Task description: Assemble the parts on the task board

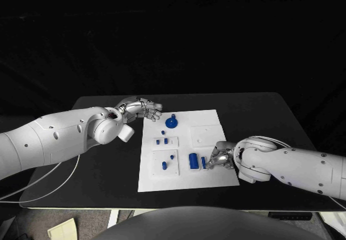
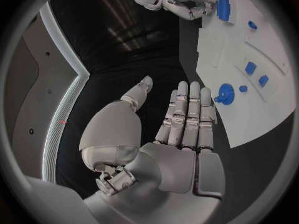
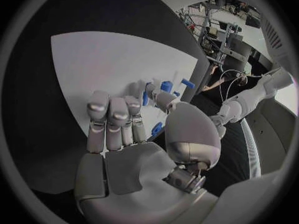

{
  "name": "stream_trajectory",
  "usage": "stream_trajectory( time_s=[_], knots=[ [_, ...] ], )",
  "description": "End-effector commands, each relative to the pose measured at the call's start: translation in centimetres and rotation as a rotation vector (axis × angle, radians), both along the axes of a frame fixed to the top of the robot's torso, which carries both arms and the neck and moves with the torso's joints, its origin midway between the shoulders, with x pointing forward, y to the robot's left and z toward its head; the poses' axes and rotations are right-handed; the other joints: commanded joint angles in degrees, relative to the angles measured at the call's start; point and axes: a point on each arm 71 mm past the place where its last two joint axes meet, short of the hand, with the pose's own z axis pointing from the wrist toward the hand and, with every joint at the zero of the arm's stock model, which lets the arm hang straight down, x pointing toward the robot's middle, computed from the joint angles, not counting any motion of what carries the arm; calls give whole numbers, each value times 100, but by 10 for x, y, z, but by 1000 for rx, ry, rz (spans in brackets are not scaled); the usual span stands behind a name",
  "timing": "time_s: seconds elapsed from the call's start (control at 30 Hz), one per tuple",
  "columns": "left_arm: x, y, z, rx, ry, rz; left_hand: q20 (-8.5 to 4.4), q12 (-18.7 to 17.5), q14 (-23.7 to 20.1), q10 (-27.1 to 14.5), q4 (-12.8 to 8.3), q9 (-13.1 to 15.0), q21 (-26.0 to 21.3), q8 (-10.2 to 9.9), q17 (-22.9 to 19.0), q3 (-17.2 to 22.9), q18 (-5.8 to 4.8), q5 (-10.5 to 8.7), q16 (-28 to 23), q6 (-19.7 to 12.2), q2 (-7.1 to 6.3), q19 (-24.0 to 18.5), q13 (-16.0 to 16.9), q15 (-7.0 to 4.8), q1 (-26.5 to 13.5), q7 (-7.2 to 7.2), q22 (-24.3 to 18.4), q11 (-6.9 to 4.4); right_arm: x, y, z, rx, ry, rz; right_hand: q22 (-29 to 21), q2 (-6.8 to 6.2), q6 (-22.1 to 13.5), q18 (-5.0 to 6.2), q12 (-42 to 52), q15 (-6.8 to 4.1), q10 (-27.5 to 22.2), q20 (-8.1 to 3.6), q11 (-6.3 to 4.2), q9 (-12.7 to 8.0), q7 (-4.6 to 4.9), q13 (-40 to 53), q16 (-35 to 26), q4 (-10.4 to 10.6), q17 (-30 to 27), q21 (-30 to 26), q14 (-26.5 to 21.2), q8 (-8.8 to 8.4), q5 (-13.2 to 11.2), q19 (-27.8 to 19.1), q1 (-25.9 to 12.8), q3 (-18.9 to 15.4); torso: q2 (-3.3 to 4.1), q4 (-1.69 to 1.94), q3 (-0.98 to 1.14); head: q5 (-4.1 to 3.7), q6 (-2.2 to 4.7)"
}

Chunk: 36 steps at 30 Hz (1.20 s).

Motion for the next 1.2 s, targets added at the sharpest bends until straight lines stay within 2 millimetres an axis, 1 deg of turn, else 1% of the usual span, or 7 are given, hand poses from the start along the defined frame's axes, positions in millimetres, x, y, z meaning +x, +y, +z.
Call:
stream_trajectory(
  time_s=[0.03, 0.13, 0.33, 0.47, 0.8, 1.03, 1.2],
  knots=[
    [0, -3, 1, -10, -6, -15, 35, 20, 15, -37, 7, -5, -34, 12, 6, -9, 79, -8, -41, -49, 39, -12, -10, 32, 28, -3, 8, -1, -1, -3, -1, 42, -3, -10, -17, -223, 22, 242, -6, -14, 7, -21, 3, -15, 34, -24, -30, 67, -1, -3, 8, -29, -2, 9, -36, 86, -3, 0, 0, -4, 0],
    [1, -2, 1, -9, -8, -11, 35, 20, 15, -37, 7, -5, -35, 12, 7, -10, 79, -8, -41, -50, 39, -12, -10, 32, 27, -3, 9, -1, -1, -5, 1, 133, 0, -41, -33, -501, -149, 242, -60, 7, -52, -23, 52, -45, 86, -55, -53, 175, -10, -23, -3, -115, -8, 9, -105, 104, -6, 0, -1, -7, 3],
    [4, 2, 2, -10, -23, 18, 35, 20, 16, -37, 8, -6, -35, 12, 8, -11, 79, -7, -42, -50, 38, -12, -11, 32, 27, -3, 10, 0, 12, -10, 15, 284, -73, -72, -44, -556, -576, 242, -33, 130, -222, -51, 189, -58, 234, -10, -87, 66, 14, -88, -96, -282, 62, -103, -266, -421, -18, -14, -7, -27, 129],
    [8, 6, 2, -18, -41, 60, 32, 22, 24, -33, 1, -6, -35, 13, 14, -4, 82, -5, -40, -49, 43, -7, -11, 28, 43, -4, 14, -1, 33, -16, 31, 413, -155, -111, -42, -420, -649, 242, -10, 141, -296, -88, 204, -15, 249, 2, -101, -99, 40, -121, -159, -277, 290, -176, -314, -770, -23, -12, -2, -57, 290],
    [25, 25, 10, -46, -104, 191, 20, 39, 67, 3, -72, -2, -35, 32, 45, 41, 88, 0, -35, -18, 63, 28, -6, 12, 169, -16, 39, -15, 119, -52, 72, 726, -328, -338, -130, 234, -730, 240, -115, 163, -536, -39, 229, 33, 271, -95, -345, -867, -48, -384, -375, -280, 808, -441, -315, -1432, -125, -42, -33, -97, 839],
    [41, 33, 19, -76, -148, 261, 19, 32, 60, -5, -109, -5, -46, 30, 51, 54, 79, 2, -50, -22, 73, 25, -12, 3, 216, -17, 48, -11, 155, -65, 90, 826, -417, -416, -542, 427, -897, 122, -1042, 383, -1321, 374, 404, 30, 423, -808, -1338, -902, -640, -1357, -1284, -336, 1036, -1465, -21, -1433, -158, -58, -50, -88, 1091],
    [53, 32, 23, -116, -173, 307, 15, -28, -20, -161, -164, -21, -92, 4, 49, 54, 27, 4, -122, -69, 110, -35, -61, -10, 257, -61, 70, 2, 166, -70, 88, 893, -405, -459, -1365, 515, -1086, -76, -2478, 996, -1801, 869, 673, 28, 605, -2277, -2819, -914, -1624, -2685, -2019, -367, 1064, -2429, 67, -1255, -182, -41, -33, -103, 1242]
  ],
)
